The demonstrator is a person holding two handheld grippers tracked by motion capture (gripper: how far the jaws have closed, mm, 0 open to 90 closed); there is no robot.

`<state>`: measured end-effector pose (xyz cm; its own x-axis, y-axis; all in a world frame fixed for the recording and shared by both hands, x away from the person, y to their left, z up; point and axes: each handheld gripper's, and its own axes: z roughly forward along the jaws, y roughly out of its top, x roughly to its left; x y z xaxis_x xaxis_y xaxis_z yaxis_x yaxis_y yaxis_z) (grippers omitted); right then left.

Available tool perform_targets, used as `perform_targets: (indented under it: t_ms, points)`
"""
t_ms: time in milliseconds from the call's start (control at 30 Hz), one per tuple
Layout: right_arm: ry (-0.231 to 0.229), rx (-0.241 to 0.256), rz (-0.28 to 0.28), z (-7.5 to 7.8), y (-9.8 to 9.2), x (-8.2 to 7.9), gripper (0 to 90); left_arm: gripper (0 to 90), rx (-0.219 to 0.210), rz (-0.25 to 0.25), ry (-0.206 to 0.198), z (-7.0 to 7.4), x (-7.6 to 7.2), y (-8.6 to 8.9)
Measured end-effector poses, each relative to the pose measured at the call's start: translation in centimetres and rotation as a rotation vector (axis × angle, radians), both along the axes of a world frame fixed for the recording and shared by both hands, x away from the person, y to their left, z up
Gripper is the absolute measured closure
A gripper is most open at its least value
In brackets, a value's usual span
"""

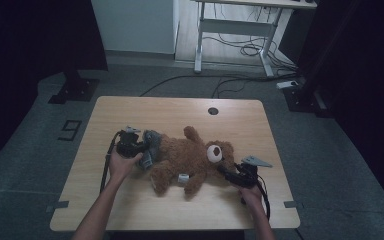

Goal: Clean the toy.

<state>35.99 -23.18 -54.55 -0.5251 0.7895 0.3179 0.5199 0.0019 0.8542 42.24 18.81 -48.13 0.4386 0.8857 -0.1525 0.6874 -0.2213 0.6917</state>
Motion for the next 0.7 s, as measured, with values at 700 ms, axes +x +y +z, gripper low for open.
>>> perform_targets:
  t_ms: [700]
  points:
    - [-0.001, -0.001, 0.000, 0.0, -0.1, 0.0, 43.6, 79.6, -0.060, -0.203, -0.097, 3.0, -0.7, -9.9]
